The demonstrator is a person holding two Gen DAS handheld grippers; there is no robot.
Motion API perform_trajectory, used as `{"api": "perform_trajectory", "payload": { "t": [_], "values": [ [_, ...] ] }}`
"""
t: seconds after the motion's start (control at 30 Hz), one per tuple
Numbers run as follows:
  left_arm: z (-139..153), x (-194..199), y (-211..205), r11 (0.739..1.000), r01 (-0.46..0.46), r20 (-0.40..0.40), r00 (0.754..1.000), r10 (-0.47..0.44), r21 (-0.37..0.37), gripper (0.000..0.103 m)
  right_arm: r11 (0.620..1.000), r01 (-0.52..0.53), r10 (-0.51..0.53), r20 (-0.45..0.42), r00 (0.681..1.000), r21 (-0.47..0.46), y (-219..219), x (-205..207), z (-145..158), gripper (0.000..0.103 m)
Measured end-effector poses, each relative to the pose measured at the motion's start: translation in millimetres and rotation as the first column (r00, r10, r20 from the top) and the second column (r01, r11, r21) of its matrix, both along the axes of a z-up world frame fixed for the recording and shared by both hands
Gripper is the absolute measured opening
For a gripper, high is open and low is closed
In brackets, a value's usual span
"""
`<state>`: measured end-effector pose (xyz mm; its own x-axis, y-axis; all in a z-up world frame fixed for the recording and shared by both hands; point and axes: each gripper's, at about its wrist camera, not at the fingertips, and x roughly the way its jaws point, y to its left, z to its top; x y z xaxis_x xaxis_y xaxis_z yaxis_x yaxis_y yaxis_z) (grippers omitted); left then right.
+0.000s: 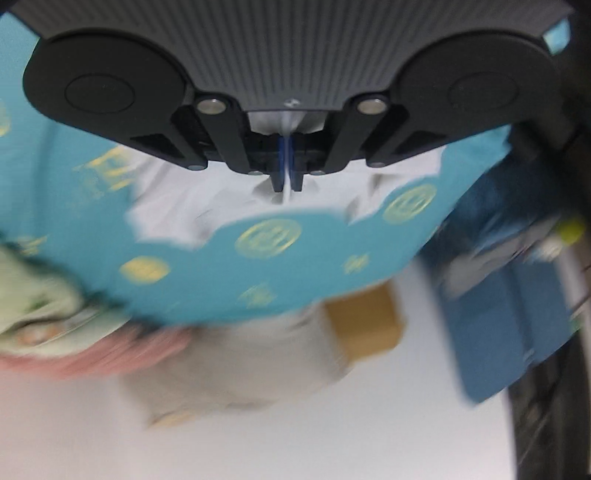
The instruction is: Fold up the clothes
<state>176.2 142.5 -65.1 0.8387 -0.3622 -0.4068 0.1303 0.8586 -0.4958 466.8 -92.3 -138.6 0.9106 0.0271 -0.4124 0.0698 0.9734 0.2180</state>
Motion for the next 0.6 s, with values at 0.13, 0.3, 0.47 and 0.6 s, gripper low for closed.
{"api": "perform_trajectory", "payload": {
  "t": [0.13, 0.3, 0.47, 0.6],
  "values": [
    [3, -4, 4, 0.999, -0.042, 0.03, 0.999, 0.042, -0.001, 0.103, 0.992, 0.125, -0.125, 0.01, 0.992, 0.012, -18, 1, -2, 0.005],
    [-2, 6, -5, 0.996, -0.053, -0.006, 0.999, 0.053, 0.073, 0.101, 0.993, 0.119, -0.116, -0.099, 0.988, 0.024, -32, 8, -9, 0.007],
    [3, 1, -23, 0.99, -0.039, 0.037, 0.999, 0.034, 0.134, 0.101, 0.997, 0.076, -0.076, -0.092, 0.993, -0.013, -39, -28, 31, 0.014],
    [10, -19, -39, 0.976, -0.039, 0.091, 0.996, 0.02, 0.213, 0.101, 0.999, 0.039, -0.039, -0.004, 0.999, -0.007, -46, -86, 75, 0.078]
  ]
}}
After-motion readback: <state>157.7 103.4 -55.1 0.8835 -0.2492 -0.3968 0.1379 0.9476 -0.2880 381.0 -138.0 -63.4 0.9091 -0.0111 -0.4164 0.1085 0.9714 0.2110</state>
